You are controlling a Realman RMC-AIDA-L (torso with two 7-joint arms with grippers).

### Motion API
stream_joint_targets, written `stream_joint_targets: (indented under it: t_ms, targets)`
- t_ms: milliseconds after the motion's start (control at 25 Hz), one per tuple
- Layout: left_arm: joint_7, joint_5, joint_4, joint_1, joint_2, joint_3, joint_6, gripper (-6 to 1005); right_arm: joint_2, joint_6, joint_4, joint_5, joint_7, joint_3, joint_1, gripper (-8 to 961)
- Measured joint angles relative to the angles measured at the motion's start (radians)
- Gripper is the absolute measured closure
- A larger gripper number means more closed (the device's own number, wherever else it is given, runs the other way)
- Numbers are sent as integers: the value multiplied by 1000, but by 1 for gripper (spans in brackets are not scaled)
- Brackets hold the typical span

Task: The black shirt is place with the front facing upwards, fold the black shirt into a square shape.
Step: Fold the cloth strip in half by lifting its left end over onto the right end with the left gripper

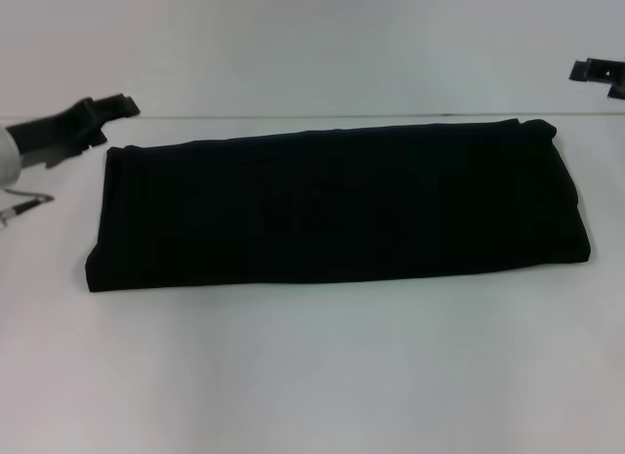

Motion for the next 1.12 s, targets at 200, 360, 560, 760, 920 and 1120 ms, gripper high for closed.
stream_joint_targets:
  t_ms: [200, 360, 560, 760, 920, 1120]
  targets:
    - [4, -92, 25, 86, 11, -5, 244, 228, 33, -327, -56, 56, -42, 151, -111, 154]
    - [3, -172, -22, 168, 31, -35, 430, 150, 72, -530, 1, 184, -186, 251, -233, 149]
    - [-2, -190, -144, 226, 51, -128, 494, 94, 99, -600, 78, 258, -283, 292, -329, 147]
    - [-34, -190, -187, 262, 47, -189, 449, 98, 104, -603, 100, 261, -305, 324, -340, 148]
    - [-22, -205, -212, 265, 33, -199, 400, 99, 105, -597, 101, 259, -308, 324, -321, 148]
    - [-1, -206, -247, 224, 23, -175, 330, 99, 110, -588, 102, 257, -308, 317, -305, 148]
